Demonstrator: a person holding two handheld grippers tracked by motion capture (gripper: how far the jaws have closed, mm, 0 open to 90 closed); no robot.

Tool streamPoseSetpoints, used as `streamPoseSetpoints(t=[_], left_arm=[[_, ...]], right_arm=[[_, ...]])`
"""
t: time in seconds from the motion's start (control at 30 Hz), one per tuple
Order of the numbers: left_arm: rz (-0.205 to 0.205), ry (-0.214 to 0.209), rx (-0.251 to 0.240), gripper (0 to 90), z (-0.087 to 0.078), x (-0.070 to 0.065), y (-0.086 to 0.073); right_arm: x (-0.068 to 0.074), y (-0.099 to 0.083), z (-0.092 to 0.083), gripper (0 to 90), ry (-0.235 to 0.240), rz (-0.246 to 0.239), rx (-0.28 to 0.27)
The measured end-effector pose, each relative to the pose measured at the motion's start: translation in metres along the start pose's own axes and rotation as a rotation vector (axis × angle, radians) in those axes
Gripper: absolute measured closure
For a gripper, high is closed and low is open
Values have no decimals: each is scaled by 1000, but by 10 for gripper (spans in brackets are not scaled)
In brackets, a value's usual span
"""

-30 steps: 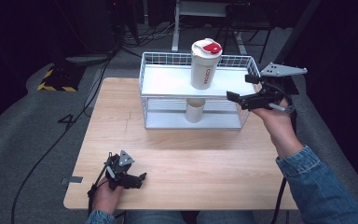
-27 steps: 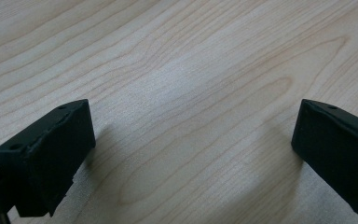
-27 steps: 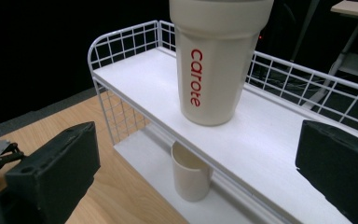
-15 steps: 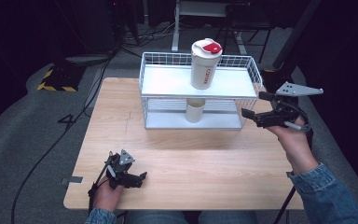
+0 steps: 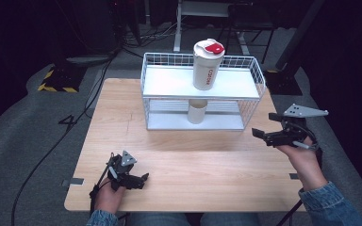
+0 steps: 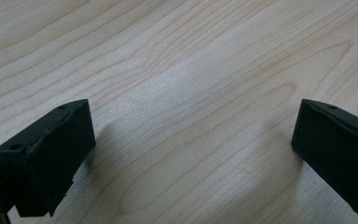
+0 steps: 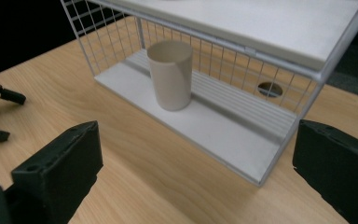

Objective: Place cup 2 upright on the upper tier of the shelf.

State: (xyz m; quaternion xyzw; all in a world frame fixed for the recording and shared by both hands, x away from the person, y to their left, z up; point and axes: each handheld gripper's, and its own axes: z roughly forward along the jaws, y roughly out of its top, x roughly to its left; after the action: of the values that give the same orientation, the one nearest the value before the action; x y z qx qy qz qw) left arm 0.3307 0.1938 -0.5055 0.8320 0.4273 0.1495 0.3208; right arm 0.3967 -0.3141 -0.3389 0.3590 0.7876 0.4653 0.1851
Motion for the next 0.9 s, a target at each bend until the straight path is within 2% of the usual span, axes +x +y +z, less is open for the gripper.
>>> streamPoseSetpoints(t=[0.07, 0.3, 0.43, 0.5, 0.8, 0.9], left_arm=[[0, 0, 0, 0, 0, 0, 0], [0, 0, 0, 0, 0, 0, 0], [0, 0, 0, 0, 0, 0, 0], [1, 0, 0, 0, 0, 0, 0], [0, 0, 0, 0, 0, 0, 0], [0, 0, 0, 0, 0, 0, 0]], right_arm=[[-1, -13, 2, 17, 1, 20, 34], [-5, -37, 7, 18, -9, 57, 84], [-8, -52, 10, 40, -5, 95, 134], [-9, -61, 11, 40, -21, 107, 162], [-9, -94, 19, 40, -33, 137, 155], [-8, -104, 21, 40, -47, 127, 150]])
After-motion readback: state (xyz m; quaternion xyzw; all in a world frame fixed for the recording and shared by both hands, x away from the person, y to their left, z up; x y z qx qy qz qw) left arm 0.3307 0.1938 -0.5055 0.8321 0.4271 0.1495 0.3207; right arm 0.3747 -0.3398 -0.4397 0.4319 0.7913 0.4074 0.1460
